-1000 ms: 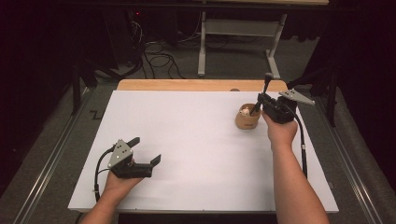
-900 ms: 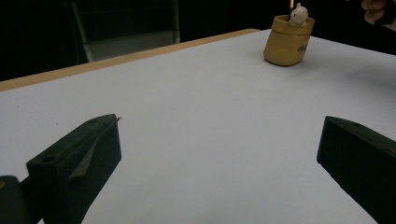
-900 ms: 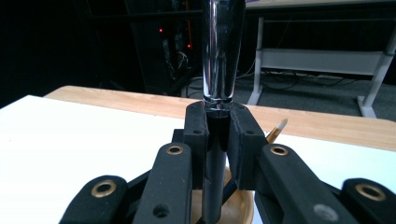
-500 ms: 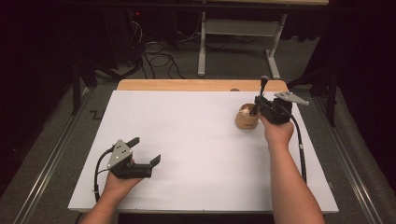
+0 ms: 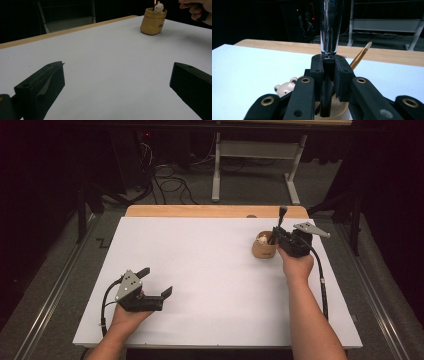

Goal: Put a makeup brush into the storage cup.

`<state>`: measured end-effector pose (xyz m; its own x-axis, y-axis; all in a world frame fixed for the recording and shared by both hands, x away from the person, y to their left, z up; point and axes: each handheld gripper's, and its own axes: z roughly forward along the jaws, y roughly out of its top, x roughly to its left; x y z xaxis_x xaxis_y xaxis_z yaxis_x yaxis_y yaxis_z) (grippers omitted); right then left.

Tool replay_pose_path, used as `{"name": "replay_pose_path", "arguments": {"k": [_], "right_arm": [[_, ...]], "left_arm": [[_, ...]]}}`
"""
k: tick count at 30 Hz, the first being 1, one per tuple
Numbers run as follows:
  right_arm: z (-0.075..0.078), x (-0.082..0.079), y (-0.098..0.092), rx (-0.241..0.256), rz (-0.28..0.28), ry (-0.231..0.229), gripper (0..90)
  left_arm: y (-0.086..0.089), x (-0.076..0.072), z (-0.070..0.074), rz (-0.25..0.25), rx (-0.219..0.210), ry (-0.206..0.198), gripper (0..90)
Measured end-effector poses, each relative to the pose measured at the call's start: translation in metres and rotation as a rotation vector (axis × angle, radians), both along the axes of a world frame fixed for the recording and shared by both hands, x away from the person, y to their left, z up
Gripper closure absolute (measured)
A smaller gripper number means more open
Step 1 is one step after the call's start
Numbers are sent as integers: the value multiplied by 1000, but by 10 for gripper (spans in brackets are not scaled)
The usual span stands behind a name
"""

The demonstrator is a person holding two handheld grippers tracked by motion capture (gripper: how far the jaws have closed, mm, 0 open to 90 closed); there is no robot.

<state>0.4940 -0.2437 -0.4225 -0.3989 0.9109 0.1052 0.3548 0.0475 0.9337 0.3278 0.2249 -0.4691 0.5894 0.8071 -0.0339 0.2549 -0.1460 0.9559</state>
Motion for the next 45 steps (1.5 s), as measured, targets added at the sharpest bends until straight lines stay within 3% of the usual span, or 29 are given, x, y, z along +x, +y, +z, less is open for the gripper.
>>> {"name": "replay_pose_path", "arguments": {"k": [9, 13, 25, 27, 29, 32, 45], "right_arm": [[-7, 2, 2, -24, -5, 13, 806], [-13, 1, -2, -21, -19, 32, 805], [-17, 4, -5, -8, -20, 33, 797], [-17, 5, -6, -15, -41, 29, 701], [-17, 5, -9, 12, -65, 28, 624], [-13, 3, -11, 5, -56, 15, 572], [-1, -10, -21, -5, -35, 16, 524]], "left_arm": [[0, 0, 0, -1, 4, 3, 4], [-1, -1, 0, -2, 3, 2, 4], [-3, -1, -1, -7, 12, 0, 4], [-2, -1, -1, -5, 11, 0, 4], [-2, -1, -1, -5, 11, 1, 4], [-2, -1, -1, -5, 12, 0, 4], [-2, 0, -1, -3, 5, 10, 4]]}}
